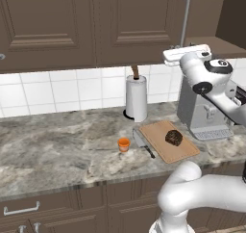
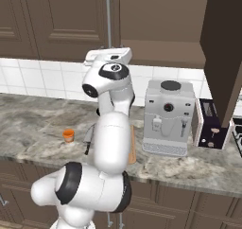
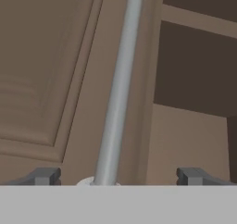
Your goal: Pick the bread, place it on the cutting board, pick the jam, place it on the counter, and close the cabinet.
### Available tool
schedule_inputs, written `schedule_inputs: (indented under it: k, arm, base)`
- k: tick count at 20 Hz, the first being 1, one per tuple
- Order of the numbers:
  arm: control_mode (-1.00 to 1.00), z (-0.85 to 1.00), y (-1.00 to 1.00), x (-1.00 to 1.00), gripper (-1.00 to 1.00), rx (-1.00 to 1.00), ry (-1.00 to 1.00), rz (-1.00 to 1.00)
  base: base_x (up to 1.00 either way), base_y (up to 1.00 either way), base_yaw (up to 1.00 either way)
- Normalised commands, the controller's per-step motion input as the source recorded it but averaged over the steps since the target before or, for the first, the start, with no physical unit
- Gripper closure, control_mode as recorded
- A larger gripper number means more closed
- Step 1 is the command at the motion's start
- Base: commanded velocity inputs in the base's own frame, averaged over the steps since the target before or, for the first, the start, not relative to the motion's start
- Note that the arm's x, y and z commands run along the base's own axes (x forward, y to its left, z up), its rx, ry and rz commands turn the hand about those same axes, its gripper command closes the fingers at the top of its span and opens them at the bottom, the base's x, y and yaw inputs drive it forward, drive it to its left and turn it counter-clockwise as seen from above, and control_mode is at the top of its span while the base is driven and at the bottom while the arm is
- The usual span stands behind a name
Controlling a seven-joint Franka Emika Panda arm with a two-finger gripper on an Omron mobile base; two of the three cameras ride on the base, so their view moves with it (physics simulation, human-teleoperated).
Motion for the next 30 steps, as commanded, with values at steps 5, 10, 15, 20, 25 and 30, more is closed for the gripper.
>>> schedule_inputs:
  k: [5,10,15,20,25,30]
  arm:
    - [-1.0,0.0,-0.06,-0.25,-1.0,0.0,0.0,0.02]
    - [-1.0,0.0,-0.08,-0.37,-1.0,0.0,0.0,0.03]
    - [-1.0,0.01,-0.1,-0.42,-1.0,0.0,0.0,0.03]
    - [-1.0,0.09,-0.13,-0.39,-1.0,0.0,0.0,0.03]
    - [-1.0,0.14,-0.11,-0.38,-1.0,0.0,0.0,0.02]
    - [-1.0,0.21,-0.07,-0.41,-1.0,0.0,0.03,0.0]
  base:
    - [0.0,0.0,0.0]
    - [0.0,0.0,0.0]
    - [0.0,0.0,0.0]
    - [0.0,0.0,0.0]
    - [0.0,0.0,0.0]
    - [0.0,0.0,0.0]
